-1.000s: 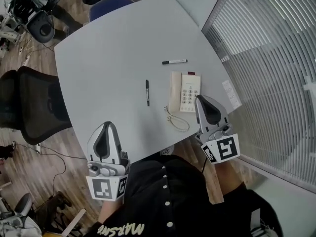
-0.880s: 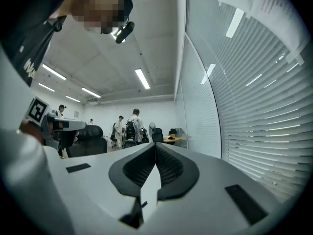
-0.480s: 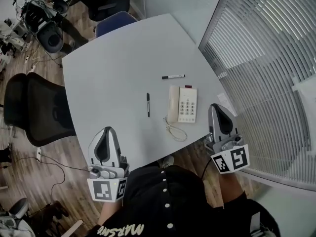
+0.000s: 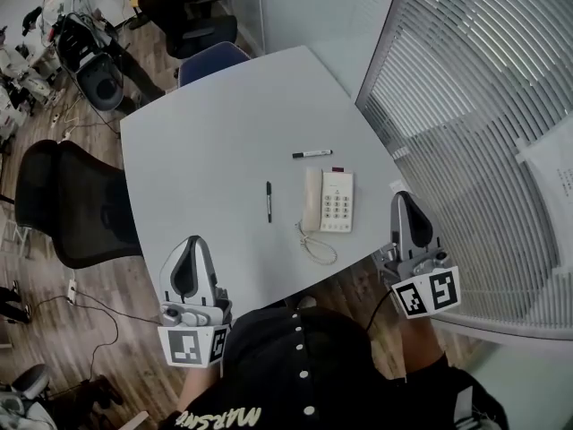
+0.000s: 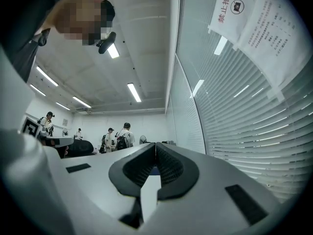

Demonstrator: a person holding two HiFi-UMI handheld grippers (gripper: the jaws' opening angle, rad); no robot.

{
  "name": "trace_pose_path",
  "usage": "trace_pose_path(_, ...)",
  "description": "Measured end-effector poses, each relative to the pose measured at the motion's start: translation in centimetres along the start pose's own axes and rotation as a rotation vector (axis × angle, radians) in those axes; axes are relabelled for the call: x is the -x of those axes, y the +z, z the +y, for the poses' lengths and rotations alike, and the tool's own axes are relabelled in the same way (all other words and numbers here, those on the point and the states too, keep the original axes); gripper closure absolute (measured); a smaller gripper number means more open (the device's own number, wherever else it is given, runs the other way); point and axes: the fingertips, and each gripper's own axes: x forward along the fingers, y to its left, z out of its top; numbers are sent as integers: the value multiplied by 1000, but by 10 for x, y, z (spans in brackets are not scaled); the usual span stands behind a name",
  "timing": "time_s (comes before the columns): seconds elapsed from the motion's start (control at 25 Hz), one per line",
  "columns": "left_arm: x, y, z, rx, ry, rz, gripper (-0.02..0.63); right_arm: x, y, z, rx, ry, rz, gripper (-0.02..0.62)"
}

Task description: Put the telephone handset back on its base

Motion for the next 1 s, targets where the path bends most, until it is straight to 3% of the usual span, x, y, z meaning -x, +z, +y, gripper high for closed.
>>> trace_pose_path(0.44, 14, 11, 13, 2, 38, -30, 592, 17, 9, -4, 77, -52, 0, 566)
trace_pose_path(1.0, 18, 13, -6, 7, -2, -32, 592, 26, -4, 1, 87, -61, 31, 566)
